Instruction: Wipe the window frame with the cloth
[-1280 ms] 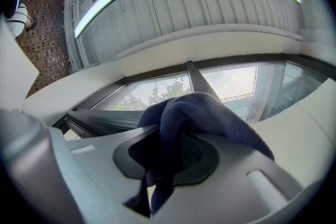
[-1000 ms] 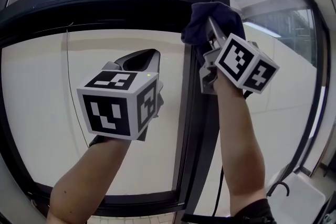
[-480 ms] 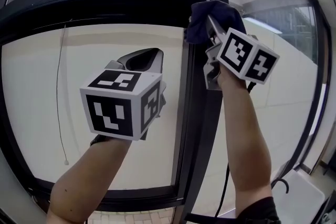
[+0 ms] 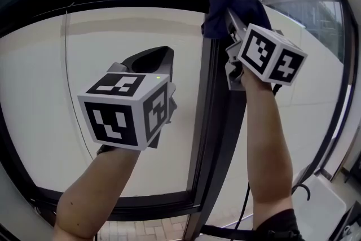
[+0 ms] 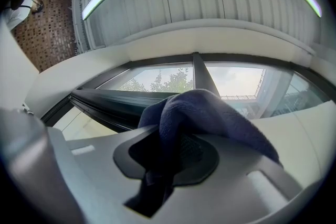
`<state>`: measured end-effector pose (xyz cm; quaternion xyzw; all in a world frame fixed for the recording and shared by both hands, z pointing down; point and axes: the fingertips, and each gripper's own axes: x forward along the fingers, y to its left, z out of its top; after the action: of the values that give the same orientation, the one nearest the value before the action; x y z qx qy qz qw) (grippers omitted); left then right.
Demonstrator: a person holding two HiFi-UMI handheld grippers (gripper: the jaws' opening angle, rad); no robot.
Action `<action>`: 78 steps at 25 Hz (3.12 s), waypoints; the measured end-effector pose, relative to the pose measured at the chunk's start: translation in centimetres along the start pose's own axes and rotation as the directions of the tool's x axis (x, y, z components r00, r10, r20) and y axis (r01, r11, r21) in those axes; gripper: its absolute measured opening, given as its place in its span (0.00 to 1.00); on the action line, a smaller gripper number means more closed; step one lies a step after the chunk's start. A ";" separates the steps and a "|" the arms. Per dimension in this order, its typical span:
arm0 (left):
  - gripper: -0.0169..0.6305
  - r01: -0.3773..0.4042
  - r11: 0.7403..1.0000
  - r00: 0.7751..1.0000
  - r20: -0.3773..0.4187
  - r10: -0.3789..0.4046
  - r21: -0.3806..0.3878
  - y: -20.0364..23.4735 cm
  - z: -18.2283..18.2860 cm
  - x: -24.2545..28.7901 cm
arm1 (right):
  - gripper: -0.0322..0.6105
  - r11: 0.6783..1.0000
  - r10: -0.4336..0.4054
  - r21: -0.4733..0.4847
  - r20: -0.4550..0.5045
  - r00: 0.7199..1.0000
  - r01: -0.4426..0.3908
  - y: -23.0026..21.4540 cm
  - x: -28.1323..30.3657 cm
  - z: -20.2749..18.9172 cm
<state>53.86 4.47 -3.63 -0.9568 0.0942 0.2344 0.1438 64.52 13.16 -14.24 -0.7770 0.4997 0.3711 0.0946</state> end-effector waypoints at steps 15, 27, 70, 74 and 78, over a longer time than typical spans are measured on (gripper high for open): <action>0.02 0.066 0.995 0.995 -0.070 -0.071 -0.079 1.2 -7.4 0.1 | 0.16 0.998 -0.061 -0.033 0.025 0.998 0.061 0.7 -2.0 -1.9; 0.02 0.184 0.981 0.983 -0.004 -0.185 -0.058 -1.5 -8.8 -2.6 | 0.16 0.995 -0.100 -0.003 0.025 0.995 0.100 1.0 -4.8 -5.2; 0.02 0.211 0.959 0.954 -0.173 -0.244 -0.190 -3.4 -21.9 -9.1 | 0.16 0.972 -0.212 0.082 -0.118 0.970 0.222 4.3 -17.1 -18.7; 0.02 0.208 0.951 0.952 -0.177 -0.251 -0.230 -3.7 -23.0 -9.4 | 0.16 0.971 -0.217 0.073 -0.145 0.965 0.229 4.7 -17.9 -19.8; 0.02 0.225 0.943 0.944 -0.185 -0.273 -0.246 -4.6 -24.1 -9.8 | 0.16 0.966 -0.221 0.098 -0.158 0.962 0.238 4.8 -19.0 -20.8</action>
<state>56.62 2.24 22.54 -0.9908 -0.0399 0.1178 0.0538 66.23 13.48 14.28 -0.8480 0.4323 0.2699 0.1452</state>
